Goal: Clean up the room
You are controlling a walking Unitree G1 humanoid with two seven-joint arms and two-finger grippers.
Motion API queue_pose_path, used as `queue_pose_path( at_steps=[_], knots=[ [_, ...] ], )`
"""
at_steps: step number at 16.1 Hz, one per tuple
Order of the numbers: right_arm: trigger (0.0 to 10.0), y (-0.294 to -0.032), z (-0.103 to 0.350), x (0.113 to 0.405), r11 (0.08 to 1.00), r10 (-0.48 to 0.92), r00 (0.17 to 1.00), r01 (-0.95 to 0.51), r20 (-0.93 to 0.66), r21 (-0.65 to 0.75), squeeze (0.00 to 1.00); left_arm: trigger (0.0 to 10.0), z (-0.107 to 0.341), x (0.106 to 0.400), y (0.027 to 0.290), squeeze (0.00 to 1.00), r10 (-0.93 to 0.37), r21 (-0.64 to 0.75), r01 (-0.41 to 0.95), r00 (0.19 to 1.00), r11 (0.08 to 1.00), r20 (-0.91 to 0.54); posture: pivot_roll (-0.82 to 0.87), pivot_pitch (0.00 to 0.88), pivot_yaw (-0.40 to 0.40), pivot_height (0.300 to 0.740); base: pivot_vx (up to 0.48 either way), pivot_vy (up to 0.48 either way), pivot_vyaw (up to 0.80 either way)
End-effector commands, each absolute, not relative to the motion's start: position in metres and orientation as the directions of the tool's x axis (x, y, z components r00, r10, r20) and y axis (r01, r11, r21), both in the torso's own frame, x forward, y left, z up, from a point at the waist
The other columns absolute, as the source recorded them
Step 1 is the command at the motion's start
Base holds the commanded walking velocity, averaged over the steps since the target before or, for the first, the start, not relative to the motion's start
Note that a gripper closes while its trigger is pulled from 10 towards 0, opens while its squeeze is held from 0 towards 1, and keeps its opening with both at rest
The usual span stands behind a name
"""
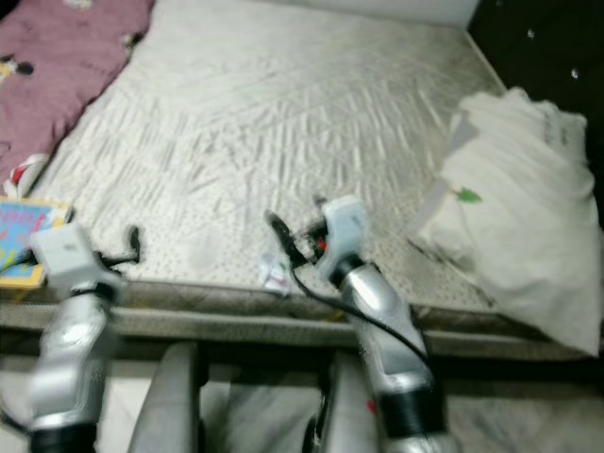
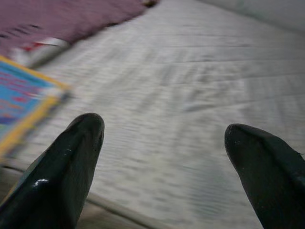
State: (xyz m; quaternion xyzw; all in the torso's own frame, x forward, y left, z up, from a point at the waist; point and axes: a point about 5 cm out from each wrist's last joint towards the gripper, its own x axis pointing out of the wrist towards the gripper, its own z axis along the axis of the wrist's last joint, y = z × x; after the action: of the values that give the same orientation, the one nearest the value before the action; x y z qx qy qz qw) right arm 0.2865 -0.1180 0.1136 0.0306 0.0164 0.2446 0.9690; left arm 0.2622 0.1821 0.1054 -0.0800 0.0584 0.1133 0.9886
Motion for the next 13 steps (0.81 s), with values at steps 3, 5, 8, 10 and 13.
queue_pose_path(
  at_steps=[3, 5, 8, 10, 13],
  knots=[
    [10.0, -0.121, 0.117, 0.288, 0.88, 0.471, 0.882, -0.47, -0.008, 0.072, 0.0, 10.0, 0.105, 0.262, 0.182, 0.0, 0.217, -0.131, -0.237, 0.965, 0.963, -0.148, 0.05, 0.061, -0.103, 0.542, 0.0, 0.0, 0.0],
    [10.0, -0.117, 0.113, 0.288, 0.858, 0.512, 0.858, -0.506, -0.054, 0.093, 0.0, 10.0, 0.103, 0.261, 0.184, 0.0, 0.242, -0.109, -0.262, 0.955, 0.959, -0.168, 0.06, 0.063, -0.103, 0.522, 0.0, 0.0, 0.0],
    [10.0, -0.114, 0.111, 0.301, 0.812, 0.584, 0.806, -0.581, -0.101, 0.056, 0.0, 10.0, 0.102, 0.257, 0.186, 0.0, 0.268, -0.089, -0.287, 0.946, 0.954, -0.181, 0.07, 0.069, -0.107, 0.522, 0.0, 0.0, 0.0],
    [10.0, -0.112, 0.113, 0.309, 0.798, 0.6, 0.793, -0.603, -0.106, 0.009, 0.0, 10.0, 0.103, 0.254, 0.189, 0.0, 0.279, -0.087, -0.298, 0.943, 0.951, -0.183, 0.1, 0.075, -0.111, 0.522, 0.0, 0.0, 0.0],
    [10.0, -0.105, 0.111, 0.314, 0.765, 0.637, 0.761, -0.643, -0.123, -0.012, 0.0, 10.0, 0.104, 0.25, 0.191, 0.0, 0.295, -0.078, -0.314, 0.936, 0.946, -0.191, 0.12, 0.083, -0.113, 0.522, 0.0, 0.0, 0.79]
  ],
)
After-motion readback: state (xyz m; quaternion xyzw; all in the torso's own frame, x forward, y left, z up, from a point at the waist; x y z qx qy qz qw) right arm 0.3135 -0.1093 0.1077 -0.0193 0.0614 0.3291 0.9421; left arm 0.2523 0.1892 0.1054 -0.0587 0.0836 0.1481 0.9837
